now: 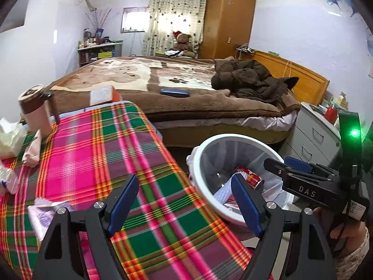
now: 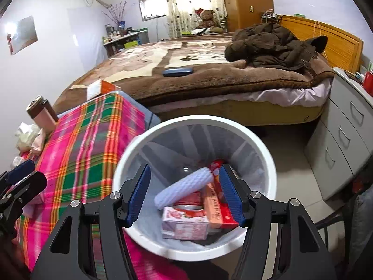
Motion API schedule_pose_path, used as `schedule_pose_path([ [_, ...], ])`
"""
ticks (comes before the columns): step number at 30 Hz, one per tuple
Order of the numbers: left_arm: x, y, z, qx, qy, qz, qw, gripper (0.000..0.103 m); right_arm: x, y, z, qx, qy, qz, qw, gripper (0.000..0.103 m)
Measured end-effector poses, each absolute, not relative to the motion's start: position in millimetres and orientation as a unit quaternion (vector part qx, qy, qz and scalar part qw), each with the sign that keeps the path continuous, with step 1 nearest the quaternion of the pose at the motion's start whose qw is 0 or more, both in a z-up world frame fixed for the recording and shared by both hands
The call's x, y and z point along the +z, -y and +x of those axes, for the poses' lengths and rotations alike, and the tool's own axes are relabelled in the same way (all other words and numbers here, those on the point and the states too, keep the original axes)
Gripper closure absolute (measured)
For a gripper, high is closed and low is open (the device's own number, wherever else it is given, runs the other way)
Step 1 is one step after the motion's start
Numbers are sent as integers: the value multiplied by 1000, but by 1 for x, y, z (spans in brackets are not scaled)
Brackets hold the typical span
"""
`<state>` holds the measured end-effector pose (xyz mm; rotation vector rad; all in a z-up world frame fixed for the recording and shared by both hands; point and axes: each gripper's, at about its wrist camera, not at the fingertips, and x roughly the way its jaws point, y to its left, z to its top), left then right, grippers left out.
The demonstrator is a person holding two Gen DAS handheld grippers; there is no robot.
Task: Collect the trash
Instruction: 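Move both open tools back over the table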
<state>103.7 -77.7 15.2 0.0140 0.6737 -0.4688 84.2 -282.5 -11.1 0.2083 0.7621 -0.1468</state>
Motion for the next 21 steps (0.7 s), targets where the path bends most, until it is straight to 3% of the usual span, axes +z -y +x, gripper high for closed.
schedule_pose_path([
  [21,7,-37,70,-117,-313,-27,942,20,-9,201,86,26,-356,80,931,40],
])
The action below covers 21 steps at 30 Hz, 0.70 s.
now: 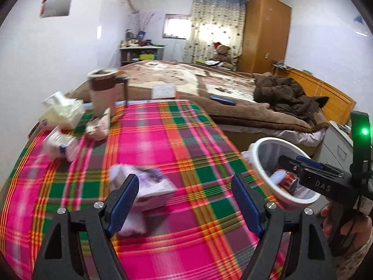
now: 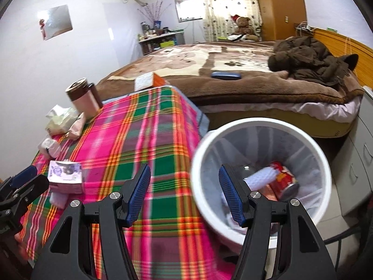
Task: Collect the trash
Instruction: 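Move both open tools back over the table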
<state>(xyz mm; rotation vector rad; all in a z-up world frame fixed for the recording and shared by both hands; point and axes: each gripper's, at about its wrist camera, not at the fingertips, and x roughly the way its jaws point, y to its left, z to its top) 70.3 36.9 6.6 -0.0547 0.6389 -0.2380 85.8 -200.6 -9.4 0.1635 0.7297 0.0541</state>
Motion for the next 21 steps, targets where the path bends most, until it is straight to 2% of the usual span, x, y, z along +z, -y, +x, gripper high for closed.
schedule_pose_path([
  [10,-23,-93,62,-56,-343,-47,937,20,-20,156,95,67,-372,60,924,40],
  [21,-52,-101,79,-55,-383,-40,921,20,-28,119,102,100,-387,44,916,40],
])
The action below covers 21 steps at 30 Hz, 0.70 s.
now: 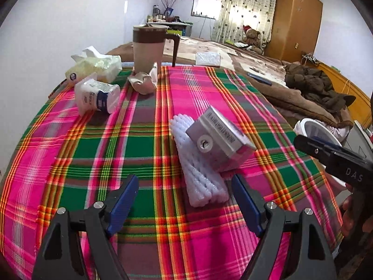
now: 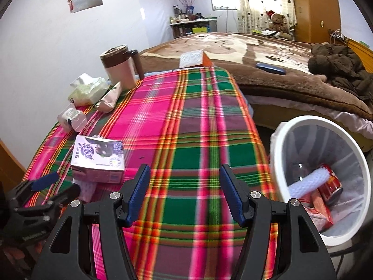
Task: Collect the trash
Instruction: 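Move both open tools back over the table, then grasp the white foam net sleeve with the left tool while the right tool grasps the purple grape milk carton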
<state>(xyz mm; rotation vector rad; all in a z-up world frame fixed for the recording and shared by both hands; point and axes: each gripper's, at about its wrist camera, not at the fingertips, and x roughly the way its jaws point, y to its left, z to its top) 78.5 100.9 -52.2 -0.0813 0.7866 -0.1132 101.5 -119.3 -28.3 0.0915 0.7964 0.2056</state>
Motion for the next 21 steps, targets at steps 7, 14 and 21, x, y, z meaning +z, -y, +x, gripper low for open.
schedule_pose_path([
  [7,-54,-117,88,-22,-389,-28,921,20,-32,99,108,120,-394,39,910,40],
  [14,-50,-154,96,7,-385,-39,922,20,-34,91,111,136,-396,42,907,40],
  [21,-50,-157,113,-18,-394,-32,918,20,-33,84,114,148,-396,38,906,40],
])
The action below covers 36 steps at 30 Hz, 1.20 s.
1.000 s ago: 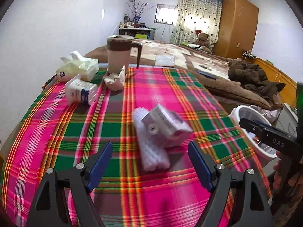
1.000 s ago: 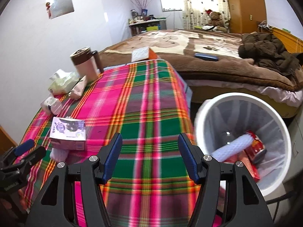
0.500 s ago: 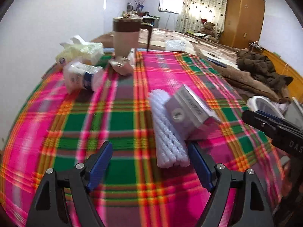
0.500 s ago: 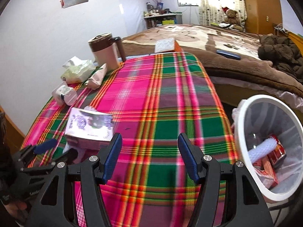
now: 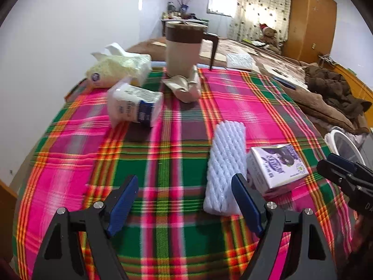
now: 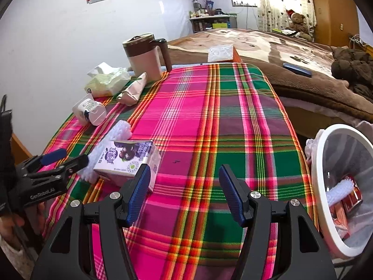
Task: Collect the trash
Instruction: 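Grasp the white foam net sleeve with the left tool while the right tool grasps the purple grape milk carton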
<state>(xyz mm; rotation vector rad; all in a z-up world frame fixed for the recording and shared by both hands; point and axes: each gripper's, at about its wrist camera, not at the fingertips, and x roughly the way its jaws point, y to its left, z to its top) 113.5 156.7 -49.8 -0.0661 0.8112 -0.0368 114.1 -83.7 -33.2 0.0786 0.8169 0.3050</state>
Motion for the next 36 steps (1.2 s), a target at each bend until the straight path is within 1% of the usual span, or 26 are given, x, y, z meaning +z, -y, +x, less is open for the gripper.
schedule_pose_path([
  [4,-50,-148,121,-41,-399,-29,916,20,-34,84,118,147,-399,42,904,40],
  [9,-60,-135,137,-55,-422,3,905,18,-34,84,122,146,-402,43,903,40],
  [12,-62,-138,145,-64,-426,-16,902,18,-34,81,125,150,-401,40,903,40],
  [13,-63,-141,147,-67,-428,-26,901,20,-33,80,126,152,-401,39,903,40],
  [14,-64,-145,149,-72,-433,-40,898,26,-33,79,128,154,-402,38,902,40],
  [15,-65,-147,149,-76,-431,-47,898,28,-33,78,129,156,-401,37,902,40],
  [17,-63,-151,146,-79,-426,-51,900,44,-32,73,132,162,-400,32,902,40],
  [18,-63,-152,145,-83,-424,-54,900,48,-32,71,134,166,-399,30,901,41],
  [19,-62,-154,144,-85,-423,-56,900,55,-32,69,136,172,-399,29,900,41],
  [20,-62,-156,143,-84,-421,-59,901,56,-32,66,138,178,-399,28,899,41],
  [23,-61,-162,137,-76,-417,-63,903,58,-31,57,144,200,-397,24,895,41],
  [29,-62,-180,122,-64,-417,-70,904,58,-29,39,151,254,-384,8,888,40],
  [36,-60,-200,100,-49,-421,-75,903,58,-32,20,156,313,-388,-43,866,40],
])
